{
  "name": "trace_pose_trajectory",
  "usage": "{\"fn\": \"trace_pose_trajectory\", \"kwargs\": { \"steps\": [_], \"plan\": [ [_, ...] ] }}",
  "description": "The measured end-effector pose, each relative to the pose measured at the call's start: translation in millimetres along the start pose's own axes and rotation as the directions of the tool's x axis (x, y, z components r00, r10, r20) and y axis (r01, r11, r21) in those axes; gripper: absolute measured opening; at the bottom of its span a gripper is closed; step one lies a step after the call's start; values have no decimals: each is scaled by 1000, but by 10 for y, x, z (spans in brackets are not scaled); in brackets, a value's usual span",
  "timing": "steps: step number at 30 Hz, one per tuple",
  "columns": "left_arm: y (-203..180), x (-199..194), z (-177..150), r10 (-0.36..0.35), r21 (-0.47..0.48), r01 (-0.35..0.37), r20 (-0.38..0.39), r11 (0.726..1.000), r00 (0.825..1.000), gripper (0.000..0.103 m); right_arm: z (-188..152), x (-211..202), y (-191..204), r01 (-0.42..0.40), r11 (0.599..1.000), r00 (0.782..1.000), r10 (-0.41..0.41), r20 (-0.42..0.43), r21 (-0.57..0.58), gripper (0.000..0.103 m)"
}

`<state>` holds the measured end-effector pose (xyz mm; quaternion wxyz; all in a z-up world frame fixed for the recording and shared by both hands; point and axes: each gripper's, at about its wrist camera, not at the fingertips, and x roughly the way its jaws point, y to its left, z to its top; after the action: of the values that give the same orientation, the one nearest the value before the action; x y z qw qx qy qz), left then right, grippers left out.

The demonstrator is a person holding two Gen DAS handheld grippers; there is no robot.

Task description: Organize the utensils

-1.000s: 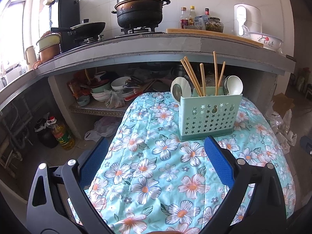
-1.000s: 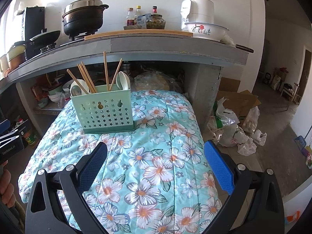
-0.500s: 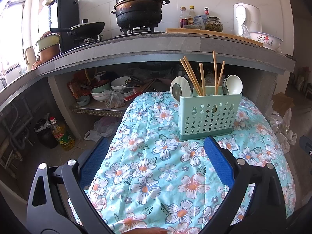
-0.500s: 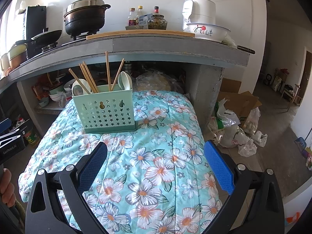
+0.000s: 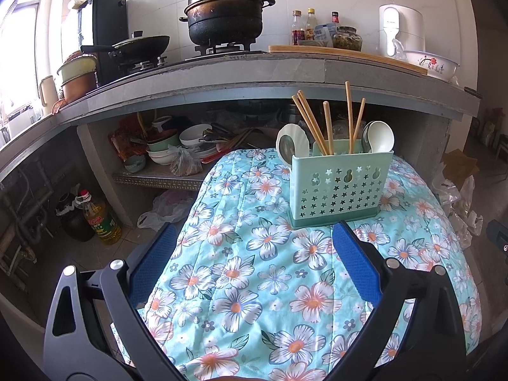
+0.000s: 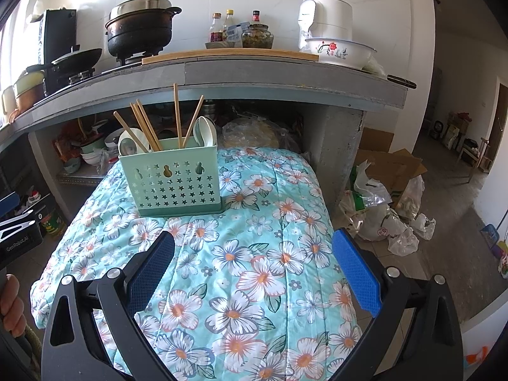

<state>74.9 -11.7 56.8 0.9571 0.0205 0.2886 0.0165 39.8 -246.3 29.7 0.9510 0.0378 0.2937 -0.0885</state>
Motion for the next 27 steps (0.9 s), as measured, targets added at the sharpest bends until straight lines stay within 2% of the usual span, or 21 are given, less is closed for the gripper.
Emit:
{"fn": "trace_pose_trajectory", "kwargs": {
  "steps": [27],
  "plan": [
    [2,6,5,-1,0,1,-1,1000,1000,95,28,12,23,-4,1000,1000,4,0,-3,97]
  ]
}}
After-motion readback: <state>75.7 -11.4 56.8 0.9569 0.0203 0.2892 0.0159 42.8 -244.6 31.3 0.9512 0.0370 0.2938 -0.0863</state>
